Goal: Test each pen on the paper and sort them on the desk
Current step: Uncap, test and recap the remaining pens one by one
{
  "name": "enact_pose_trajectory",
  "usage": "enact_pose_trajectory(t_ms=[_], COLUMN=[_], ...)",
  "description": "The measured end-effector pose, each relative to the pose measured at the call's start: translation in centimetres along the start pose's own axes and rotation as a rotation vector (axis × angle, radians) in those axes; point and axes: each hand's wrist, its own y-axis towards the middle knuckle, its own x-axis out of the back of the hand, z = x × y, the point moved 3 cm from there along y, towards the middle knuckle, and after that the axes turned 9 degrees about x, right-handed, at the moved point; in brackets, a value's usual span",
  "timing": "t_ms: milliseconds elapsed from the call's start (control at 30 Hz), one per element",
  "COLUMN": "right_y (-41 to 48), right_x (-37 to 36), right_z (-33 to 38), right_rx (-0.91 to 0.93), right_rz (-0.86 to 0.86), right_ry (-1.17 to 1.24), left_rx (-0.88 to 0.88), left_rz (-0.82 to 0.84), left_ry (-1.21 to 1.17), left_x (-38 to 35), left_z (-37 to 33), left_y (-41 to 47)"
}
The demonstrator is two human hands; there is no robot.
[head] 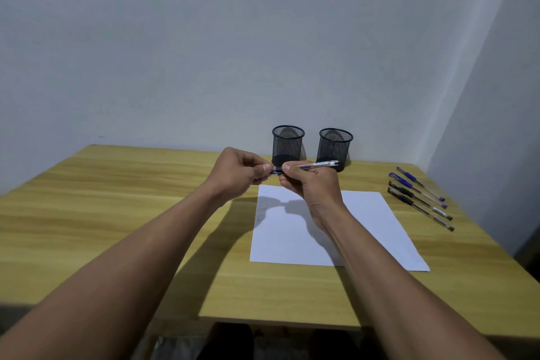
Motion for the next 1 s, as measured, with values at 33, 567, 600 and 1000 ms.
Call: enact_pose_trajectory(t_ms=[33,567,600,1000], right_y=[0.1,1.1,1.1,0.1], right_x=[-0.1,-0.9,-1.1,1.5], right_z=[-0.1,-1.5,-1.6,-2.2], right_rx=[-0.001,-0.014,-0.021,-0.004], right_rz=[-0.008,-0.043,-0.042,0.032], right_ry=[0.001,0.045,0.043,-0.190], left_rx=[-0.018,-0.005,0.020,0.158], left_rz=[-0.027,-0.008,0.009,-0.179], left_ry=[0.035,0.085,0.052,0.254], left_x=[0.1,1.3,1.2,2.8], left_z=[0.1,0.5,0.6,5.7], left_y=[0.1,1.3,1.4,1.5])
